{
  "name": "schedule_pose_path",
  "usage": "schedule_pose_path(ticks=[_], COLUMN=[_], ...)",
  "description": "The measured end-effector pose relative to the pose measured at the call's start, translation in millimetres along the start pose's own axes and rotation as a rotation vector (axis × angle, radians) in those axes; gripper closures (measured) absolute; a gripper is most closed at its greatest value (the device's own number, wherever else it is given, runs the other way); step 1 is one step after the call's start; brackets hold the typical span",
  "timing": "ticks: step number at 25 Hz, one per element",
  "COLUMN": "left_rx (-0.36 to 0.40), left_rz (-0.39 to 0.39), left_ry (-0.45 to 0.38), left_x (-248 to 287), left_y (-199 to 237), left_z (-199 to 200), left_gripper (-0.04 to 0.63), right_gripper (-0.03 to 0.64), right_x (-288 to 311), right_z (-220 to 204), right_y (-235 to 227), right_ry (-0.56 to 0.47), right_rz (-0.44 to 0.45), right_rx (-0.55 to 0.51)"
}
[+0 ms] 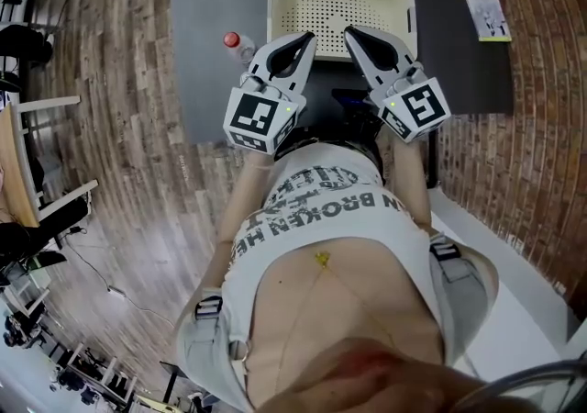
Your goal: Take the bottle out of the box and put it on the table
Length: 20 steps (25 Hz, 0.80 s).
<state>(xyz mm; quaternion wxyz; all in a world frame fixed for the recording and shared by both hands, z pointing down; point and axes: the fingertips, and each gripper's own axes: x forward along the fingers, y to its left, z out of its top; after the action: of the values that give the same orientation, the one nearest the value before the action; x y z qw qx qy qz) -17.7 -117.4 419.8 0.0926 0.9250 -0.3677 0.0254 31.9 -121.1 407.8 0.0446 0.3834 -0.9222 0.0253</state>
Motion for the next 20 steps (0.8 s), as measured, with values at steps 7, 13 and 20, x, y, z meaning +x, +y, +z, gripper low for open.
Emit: schedule_pose_path(ticks=[7,13,20], left_rx=[0.010,0.004,0.004], left_rz=[0.012,0.017,0.016], left_ry=[-0.011,-0.019,-0.021], left_x=[3,9,13], left_y=[-1,-5,-9], left_z=[11,13,14], left_gripper=[0.589,0.589,0.589], right_gripper=[0.609,0.609,0.609], right_x=[5,4,4], right_z=[5,4,8], right_y=[7,9,6], right_ry=[0.000,0.013,0.020], right_rz=[0.027,0.055,0.064], right_rx=[-0.041,-0.051,-0.079])
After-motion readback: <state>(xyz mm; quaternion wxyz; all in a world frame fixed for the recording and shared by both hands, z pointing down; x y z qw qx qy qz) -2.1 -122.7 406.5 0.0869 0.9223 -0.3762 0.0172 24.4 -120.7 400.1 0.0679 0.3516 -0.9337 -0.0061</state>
